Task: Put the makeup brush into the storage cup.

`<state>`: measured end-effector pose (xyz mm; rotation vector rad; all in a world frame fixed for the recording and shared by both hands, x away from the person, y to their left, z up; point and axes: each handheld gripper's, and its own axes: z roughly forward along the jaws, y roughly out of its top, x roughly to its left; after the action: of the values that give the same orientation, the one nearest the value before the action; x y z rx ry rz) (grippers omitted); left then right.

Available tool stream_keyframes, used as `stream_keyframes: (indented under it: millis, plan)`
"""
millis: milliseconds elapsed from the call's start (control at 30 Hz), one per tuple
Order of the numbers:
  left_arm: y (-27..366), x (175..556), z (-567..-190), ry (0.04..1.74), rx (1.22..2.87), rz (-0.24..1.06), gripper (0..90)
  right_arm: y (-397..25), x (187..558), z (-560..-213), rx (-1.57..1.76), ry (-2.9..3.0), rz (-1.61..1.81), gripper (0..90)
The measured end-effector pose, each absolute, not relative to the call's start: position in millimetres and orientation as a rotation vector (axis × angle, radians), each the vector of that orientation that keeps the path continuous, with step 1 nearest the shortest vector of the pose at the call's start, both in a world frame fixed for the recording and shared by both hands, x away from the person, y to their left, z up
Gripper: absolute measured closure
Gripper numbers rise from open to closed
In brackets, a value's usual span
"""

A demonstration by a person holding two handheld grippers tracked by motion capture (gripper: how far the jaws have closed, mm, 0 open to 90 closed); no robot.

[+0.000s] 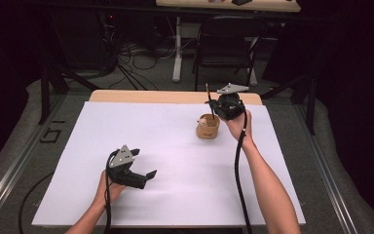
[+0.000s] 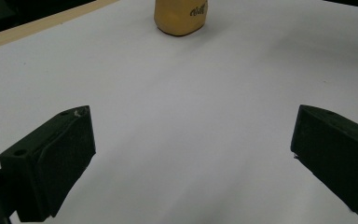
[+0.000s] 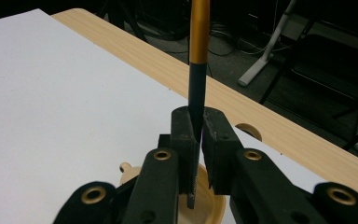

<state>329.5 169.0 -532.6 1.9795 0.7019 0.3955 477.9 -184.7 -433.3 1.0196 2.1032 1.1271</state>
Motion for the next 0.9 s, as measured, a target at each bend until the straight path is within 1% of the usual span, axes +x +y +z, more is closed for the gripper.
stream_keyframes:
  millis: [833, 867, 900]
  plan:
    - [171, 329, -532, 0.704, 1.971, 0.395, 0.0, -176, 485, -455, 1.034, 2.162, 1.054, 82.7]
    - [171, 329, -532, 0.702, 1.971, 0.397, 0.0, -177, 485, -455, 1.034, 2.167, 1.053, 81.3]
    - [171, 329, -532, 0.703, 1.969, 0.397, 0.0, -176, 484, -456, 1.034, 2.166, 1.054, 75.0]
